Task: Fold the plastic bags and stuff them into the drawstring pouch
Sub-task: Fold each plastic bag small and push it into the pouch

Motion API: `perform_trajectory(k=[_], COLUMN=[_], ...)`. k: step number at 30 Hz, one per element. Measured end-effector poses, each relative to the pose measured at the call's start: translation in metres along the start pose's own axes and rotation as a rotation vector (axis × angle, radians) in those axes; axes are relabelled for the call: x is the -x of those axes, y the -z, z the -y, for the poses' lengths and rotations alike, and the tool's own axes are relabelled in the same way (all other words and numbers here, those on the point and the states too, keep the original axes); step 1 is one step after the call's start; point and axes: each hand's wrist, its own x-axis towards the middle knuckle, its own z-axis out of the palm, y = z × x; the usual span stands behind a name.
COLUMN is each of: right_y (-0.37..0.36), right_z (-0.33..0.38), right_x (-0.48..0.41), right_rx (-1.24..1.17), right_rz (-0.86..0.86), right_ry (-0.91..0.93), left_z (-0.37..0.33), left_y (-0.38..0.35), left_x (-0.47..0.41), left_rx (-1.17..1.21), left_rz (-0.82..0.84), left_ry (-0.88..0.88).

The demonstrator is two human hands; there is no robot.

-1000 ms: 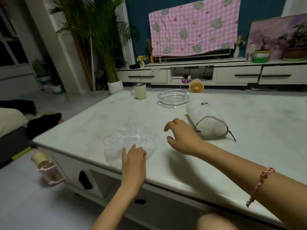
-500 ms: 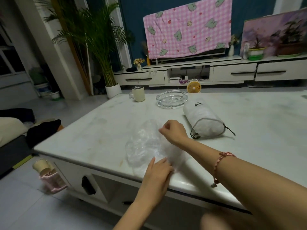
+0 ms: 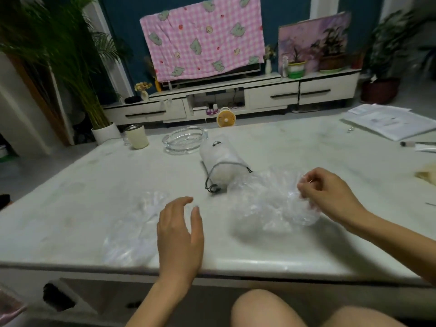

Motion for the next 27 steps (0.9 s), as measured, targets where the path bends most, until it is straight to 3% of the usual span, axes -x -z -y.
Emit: perform_trajectory(k=[6,10,13,17,21,23,27], right_y=[0.025,0.040,0.055,0.069,0.057,0.042,0.037], right_z=[-0.053,-0.070,-0.084,-0.086,-0.074,-0.073,-0.084], right_x=[0.032,0.036,0.035,0.039,0.035,0.025,0.004], right_rx=[0.276,0.544,0.627,0.651,0.619,0.675,0.816], right_rz=[-0.066,-0.129,-0.152,-0.167,-0.270,-0.091,0.426], right_ry=[-0.018,0.016,-0.045,-0.111,0.391,0.582,0.294], left_z=[-0.078,-0.080,-0.082,-0.091,-0.109,-0.112,-0.091], left_y=[-0.092,-0.133,-0.141,-0.132,-0.131,-0.146,-0.169], left_x=[0.028,0.042,0.049,0.045,0.037,0.030,0.025], left_rx=[0.056,-0.349,-0.493,-0.465,-0.172,-0.196,-0.458], left_rz=[0.415,0.792,0.833,0.870,0.577,0.617,0.856], left_ry=[-0.139,-0.116,-0.130,-0.094,-0.196,-0.296,-0.262])
